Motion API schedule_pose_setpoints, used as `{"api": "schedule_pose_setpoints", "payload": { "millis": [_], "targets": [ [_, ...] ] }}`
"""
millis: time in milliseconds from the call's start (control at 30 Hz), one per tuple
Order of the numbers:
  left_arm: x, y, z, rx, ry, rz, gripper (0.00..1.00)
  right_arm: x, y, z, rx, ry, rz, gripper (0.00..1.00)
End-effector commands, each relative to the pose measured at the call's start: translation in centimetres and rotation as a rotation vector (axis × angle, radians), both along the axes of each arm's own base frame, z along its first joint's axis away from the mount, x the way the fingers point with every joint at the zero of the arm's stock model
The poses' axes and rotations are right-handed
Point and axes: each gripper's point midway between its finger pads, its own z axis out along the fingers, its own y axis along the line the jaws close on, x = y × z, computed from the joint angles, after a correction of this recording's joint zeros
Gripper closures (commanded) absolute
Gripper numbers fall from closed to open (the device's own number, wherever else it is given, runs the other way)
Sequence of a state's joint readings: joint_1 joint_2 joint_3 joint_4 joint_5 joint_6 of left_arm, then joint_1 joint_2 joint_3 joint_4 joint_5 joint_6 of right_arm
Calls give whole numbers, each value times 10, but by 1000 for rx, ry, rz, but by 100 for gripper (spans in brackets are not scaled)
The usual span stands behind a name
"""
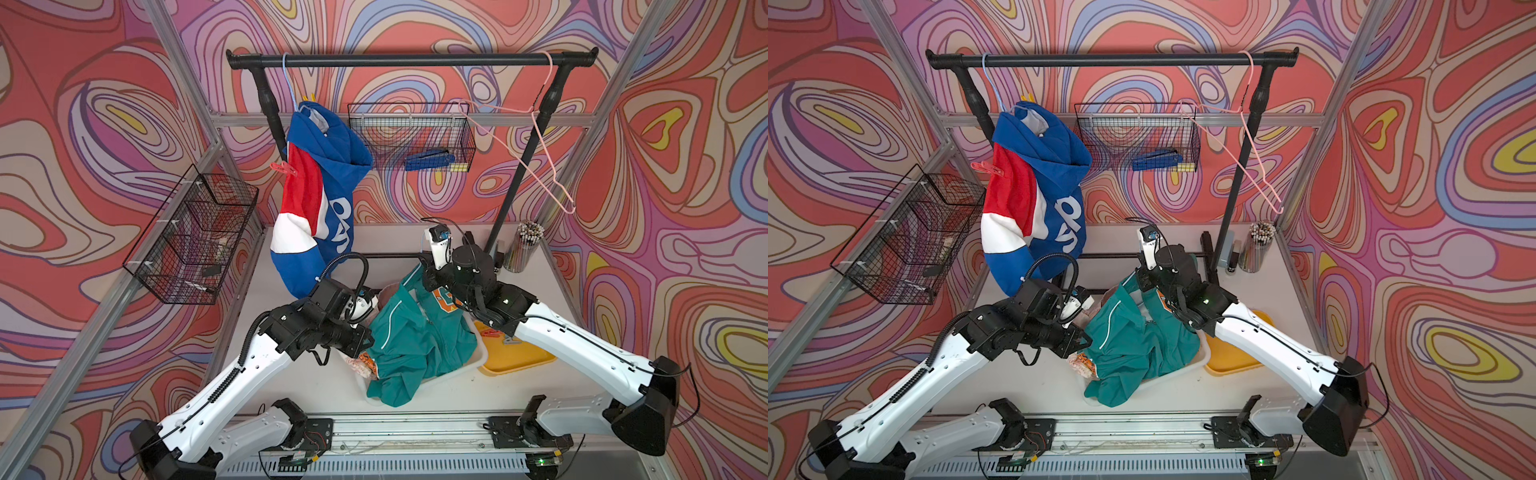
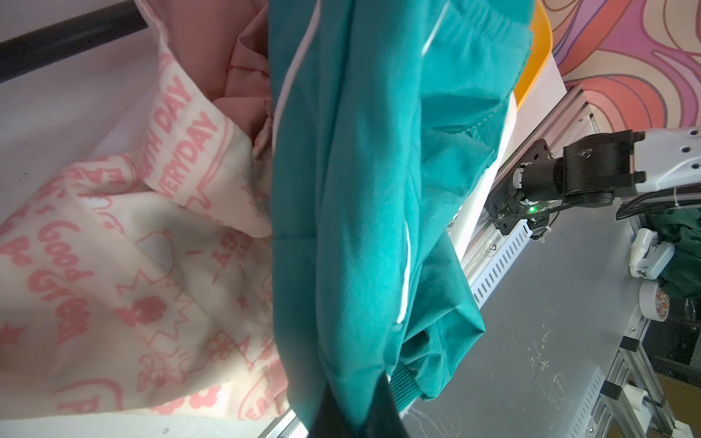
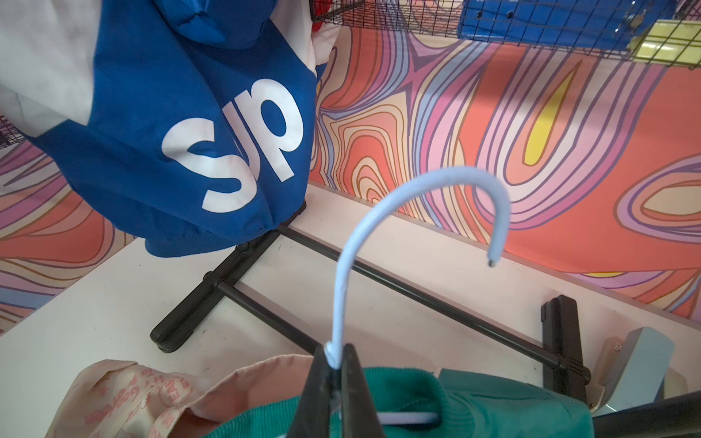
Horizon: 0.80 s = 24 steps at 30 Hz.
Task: Remove the clothespins securing jackets to the hanger
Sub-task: Remove the jacket from the hanger.
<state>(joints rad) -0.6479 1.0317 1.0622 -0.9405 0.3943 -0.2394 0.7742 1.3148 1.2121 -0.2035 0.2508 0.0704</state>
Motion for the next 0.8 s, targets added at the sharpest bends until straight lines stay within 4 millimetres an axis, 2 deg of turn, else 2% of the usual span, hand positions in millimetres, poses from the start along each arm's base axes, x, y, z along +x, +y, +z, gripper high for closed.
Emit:
{"api": "schedule_pose_setpoints", "payload": {
  "millis": [0, 133, 267, 533, 767],
  "targets": [
    [6, 0, 6, -8, -15, 39, 100, 4, -6, 25, 42, -47, -20, 100],
    [13, 11, 15, -3, -65, 127, 100, 17, -21, 15, 60, -9, -56, 100],
    [10, 23, 24, -48, -115, 208, 100, 31, -47, 3, 81, 30, -113, 100],
    [5, 54, 22, -54, -155, 373, 100, 48, -73, -17, 65, 79, -184, 100],
    [6, 77, 19, -47, -184, 512, 100, 55, -101, -25, 79, 105, -245, 100]
  ]
}}
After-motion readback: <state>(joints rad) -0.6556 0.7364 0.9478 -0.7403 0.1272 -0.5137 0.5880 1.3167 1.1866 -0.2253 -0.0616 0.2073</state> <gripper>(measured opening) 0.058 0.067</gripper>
